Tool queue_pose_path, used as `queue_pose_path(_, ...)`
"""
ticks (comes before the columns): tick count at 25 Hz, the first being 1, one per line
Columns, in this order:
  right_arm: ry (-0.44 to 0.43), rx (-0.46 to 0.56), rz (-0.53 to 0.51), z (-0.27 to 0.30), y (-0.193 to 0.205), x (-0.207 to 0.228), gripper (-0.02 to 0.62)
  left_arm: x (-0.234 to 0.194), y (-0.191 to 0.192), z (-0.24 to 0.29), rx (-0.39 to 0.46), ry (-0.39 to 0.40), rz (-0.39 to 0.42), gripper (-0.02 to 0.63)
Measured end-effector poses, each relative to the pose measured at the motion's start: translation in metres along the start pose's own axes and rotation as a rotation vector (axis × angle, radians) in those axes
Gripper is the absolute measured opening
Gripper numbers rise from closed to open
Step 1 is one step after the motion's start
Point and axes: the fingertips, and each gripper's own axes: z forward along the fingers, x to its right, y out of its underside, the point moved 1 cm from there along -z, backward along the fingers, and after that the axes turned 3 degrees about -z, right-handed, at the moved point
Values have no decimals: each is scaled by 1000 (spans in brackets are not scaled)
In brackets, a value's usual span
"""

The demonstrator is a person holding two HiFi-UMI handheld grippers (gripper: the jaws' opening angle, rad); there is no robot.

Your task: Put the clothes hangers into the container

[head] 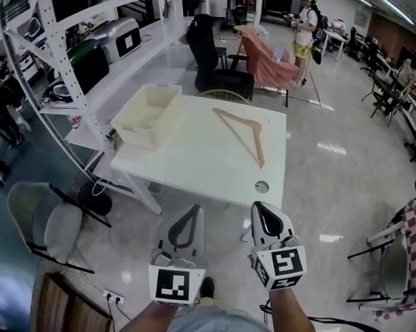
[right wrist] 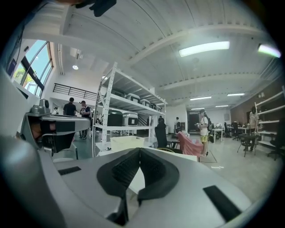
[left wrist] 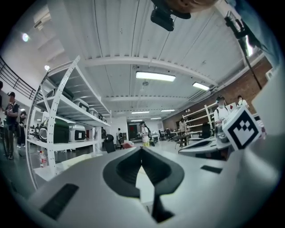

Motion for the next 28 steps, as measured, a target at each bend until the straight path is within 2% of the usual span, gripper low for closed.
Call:
queue_pose_path(8,27,34,-35,58,-27,5,11,-43,-4,42,47,29,-7,12)
queue_pose_path(16,77,14,-36,77,-20,28,11,-42,12,77,19,83,-12,12)
queue_pose_path(23,149,-15,-10,102,-1,74,11,-41,35,125,-32,101,-12,12)
queue_pose_path(28,164,-45,22,134,10,115,11,-41,42,179,-58,113,8,11)
